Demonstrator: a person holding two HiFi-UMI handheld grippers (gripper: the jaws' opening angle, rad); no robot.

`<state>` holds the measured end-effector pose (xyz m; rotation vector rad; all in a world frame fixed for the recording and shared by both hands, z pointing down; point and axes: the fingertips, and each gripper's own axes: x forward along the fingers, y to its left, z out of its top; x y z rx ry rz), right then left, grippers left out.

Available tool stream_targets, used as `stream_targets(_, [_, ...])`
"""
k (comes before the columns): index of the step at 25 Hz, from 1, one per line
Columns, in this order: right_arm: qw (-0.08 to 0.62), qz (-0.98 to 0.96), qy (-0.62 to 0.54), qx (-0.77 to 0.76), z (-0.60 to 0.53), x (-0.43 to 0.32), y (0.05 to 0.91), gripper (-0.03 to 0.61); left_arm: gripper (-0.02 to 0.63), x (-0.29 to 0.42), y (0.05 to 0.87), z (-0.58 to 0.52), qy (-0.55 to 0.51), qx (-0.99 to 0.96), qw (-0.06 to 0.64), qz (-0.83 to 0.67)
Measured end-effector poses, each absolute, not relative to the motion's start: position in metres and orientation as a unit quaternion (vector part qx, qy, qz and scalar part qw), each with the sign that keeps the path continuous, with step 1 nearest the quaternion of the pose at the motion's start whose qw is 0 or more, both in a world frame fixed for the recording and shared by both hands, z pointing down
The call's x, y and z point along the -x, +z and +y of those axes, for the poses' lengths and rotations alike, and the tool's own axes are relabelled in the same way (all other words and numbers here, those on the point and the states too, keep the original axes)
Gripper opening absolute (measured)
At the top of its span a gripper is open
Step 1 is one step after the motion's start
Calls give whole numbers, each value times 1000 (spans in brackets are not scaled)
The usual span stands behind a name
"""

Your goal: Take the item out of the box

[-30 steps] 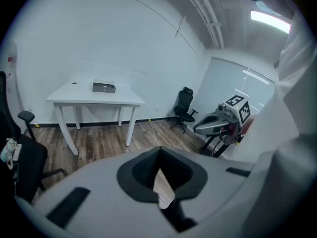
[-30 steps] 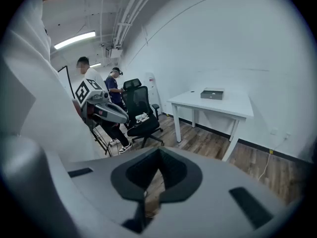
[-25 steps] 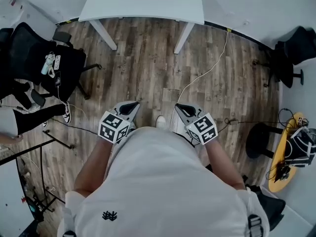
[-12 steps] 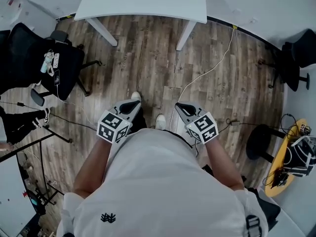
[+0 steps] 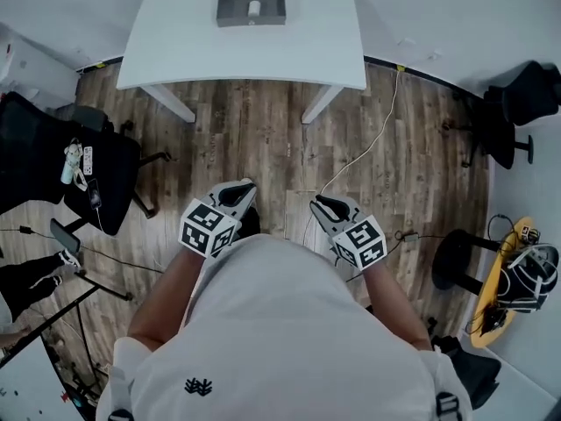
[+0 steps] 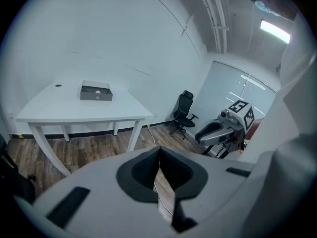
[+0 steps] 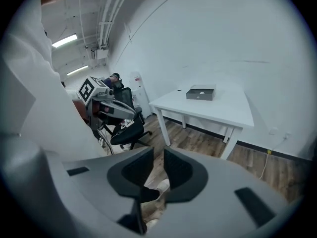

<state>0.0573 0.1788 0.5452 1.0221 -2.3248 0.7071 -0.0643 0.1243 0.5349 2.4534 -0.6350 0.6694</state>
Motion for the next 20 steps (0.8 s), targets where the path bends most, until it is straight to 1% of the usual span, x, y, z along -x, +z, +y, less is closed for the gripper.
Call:
stream_targets(3, [258,-847,257,-387,138,-49,541,66,12,72,532,78,240,-910,249,-229])
stream_targets(6, [252,-844,254,-399,104,-39,534,64,52,81,534,40,245,-912,242,-222])
stream_targets(10, [258,-842,249,-403,73,-32,527,55,66,89,538,-5,246,-910,236,-236])
stream_targets(14, [268,-844,251,-392,50,-32,530,52,107,87,538,-41,234,-907,240,-253])
stream_targets(20, [264,-856,240,-376,-3,-47,534,49,106,71,538,-104,233,-900,225,-290])
